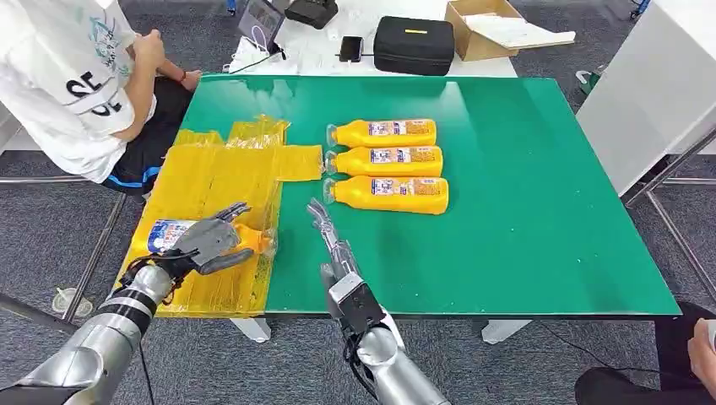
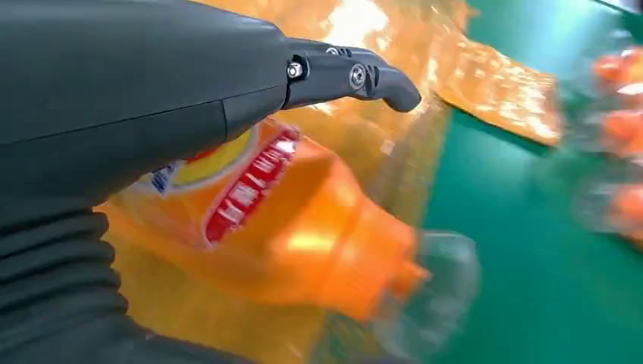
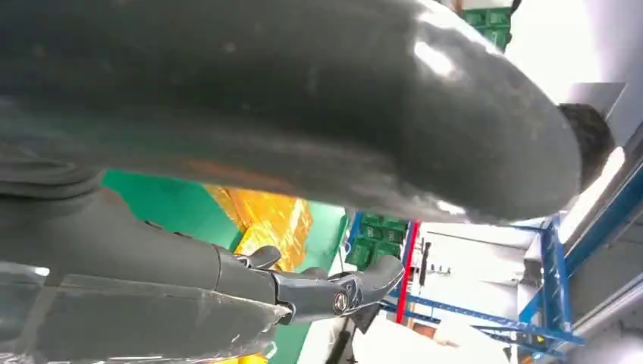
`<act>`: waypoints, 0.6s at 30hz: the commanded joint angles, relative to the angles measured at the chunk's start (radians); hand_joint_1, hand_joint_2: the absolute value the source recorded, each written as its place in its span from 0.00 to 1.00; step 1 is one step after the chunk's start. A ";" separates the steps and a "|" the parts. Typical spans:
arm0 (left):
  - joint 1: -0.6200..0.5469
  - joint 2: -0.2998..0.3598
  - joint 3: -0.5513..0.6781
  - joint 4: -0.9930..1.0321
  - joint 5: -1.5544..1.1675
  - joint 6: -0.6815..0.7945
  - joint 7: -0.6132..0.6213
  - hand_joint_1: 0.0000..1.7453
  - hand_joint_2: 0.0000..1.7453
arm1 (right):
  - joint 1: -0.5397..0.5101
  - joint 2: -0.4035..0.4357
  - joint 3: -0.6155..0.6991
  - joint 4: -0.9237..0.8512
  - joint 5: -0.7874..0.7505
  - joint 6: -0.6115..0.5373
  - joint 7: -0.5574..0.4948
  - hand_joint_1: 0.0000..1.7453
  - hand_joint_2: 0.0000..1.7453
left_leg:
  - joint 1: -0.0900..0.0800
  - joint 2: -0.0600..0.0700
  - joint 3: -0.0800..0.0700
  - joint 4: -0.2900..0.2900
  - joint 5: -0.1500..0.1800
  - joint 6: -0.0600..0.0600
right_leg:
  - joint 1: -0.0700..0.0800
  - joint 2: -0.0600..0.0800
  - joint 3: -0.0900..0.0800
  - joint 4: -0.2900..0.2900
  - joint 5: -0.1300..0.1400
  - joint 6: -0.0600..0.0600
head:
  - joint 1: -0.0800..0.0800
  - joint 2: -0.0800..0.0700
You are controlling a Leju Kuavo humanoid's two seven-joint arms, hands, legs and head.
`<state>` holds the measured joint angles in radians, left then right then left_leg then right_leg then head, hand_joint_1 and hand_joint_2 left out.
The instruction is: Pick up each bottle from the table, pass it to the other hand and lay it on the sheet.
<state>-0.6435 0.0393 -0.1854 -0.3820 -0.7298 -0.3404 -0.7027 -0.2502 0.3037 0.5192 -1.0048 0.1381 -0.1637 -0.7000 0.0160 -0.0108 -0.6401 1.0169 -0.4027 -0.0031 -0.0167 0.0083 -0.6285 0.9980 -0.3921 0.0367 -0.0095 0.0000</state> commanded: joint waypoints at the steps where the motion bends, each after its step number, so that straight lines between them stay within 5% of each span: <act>1: 0.149 -0.103 0.148 -0.287 0.534 0.172 0.005 0.00 1.00 | -0.025 -0.003 -0.033 0.059 0.022 -0.031 0.019 0.00 0.00 | 0.000 0.000 0.003 -0.001 -0.001 0.001 | 0.000 -0.001 0.003 -0.002 0.000 -0.001 | 0.000 0.000; 5: 0.128 -0.213 0.394 -0.429 0.800 0.255 0.005 0.00 1.00 | -0.004 -0.003 -0.042 0.029 0.047 -0.069 0.039 0.00 0.00 | 0.001 -0.004 -0.003 0.002 0.000 0.002 | 0.002 -0.006 -0.002 0.000 -0.002 -0.001 | 0.000 0.000; 18: 0.178 -0.284 0.490 -0.663 0.799 0.261 0.005 0.00 1.00 | 0.010 -0.016 -0.047 0.033 0.084 -0.117 0.021 0.00 0.00 | 0.001 0.002 -0.003 0.001 -0.001 0.001 | 0.002 0.000 -0.003 -0.001 -0.001 -0.001 | 0.000 0.000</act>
<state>-0.4827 -0.1782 0.2045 -0.8810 0.0995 -0.1026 -0.7027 -0.2373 0.3109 0.4902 -0.9960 0.2137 -0.2690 -0.6722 0.0168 -0.0097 -0.6444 1.0172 -0.4028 -0.0031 -0.0158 0.0088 -0.6342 0.9979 -0.3920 0.0367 -0.0092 0.0000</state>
